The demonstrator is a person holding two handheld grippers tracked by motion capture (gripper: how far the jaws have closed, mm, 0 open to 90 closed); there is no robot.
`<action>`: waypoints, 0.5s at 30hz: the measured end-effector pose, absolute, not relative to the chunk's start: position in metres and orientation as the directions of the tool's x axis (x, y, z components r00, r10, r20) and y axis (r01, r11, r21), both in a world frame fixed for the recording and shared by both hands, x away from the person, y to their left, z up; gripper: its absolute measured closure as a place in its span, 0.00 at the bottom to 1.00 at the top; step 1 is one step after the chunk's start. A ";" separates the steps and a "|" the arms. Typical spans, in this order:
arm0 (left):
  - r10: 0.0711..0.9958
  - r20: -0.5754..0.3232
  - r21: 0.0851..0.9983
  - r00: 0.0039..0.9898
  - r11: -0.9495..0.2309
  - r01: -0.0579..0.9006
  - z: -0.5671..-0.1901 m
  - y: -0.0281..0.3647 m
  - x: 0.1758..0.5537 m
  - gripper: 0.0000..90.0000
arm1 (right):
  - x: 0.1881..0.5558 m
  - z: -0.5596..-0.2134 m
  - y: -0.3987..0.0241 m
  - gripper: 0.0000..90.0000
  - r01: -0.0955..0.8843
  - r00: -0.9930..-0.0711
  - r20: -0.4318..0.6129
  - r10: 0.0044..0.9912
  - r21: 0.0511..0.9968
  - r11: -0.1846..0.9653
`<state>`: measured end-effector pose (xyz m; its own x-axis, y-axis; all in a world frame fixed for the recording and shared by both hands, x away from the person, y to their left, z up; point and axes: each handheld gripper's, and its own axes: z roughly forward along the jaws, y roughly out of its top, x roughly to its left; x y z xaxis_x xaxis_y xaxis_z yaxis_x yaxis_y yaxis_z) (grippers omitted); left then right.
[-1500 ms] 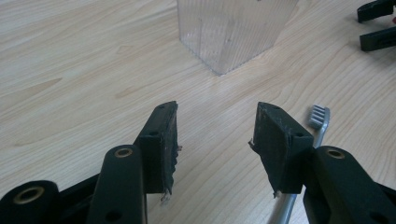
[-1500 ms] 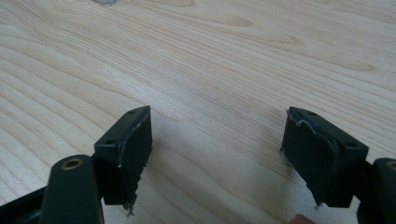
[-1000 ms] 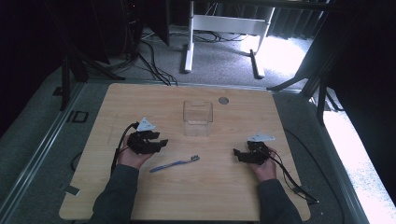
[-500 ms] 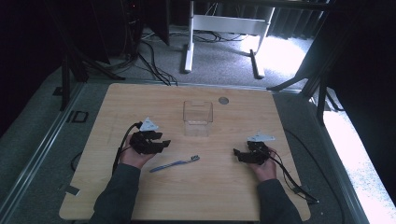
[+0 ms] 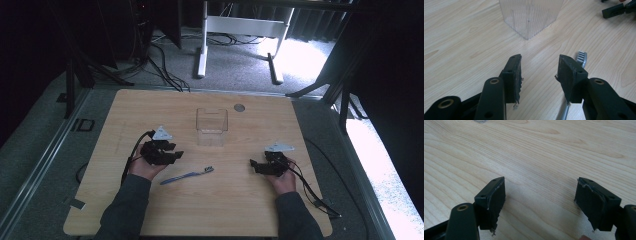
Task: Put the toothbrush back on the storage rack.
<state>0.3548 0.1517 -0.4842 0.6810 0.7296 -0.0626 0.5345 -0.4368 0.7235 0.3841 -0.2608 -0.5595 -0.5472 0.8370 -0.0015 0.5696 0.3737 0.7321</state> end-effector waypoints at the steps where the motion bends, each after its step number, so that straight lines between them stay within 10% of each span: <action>1: 0.728 -0.063 0.722 0.683 -0.439 0.534 -0.484 0.151 0.355 0.61 | 0.384 -0.560 -0.261 0.27 0.570 -0.547 -0.002 0.837 0.732 0.374; 15: 0.698 -0.057 0.705 0.714 -0.478 0.523 -0.484 0.148 0.354 0.62 | 0.384 -0.559 -0.261 0.27 0.569 -0.548 -0.002 0.837 0.732 0.374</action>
<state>0.3537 0.1484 -0.4839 0.7142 0.6976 -0.0569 0.5234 -0.4784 0.7051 0.3841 -0.2608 -0.5595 -0.5479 0.8366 -0.0016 0.5694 0.3743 0.7319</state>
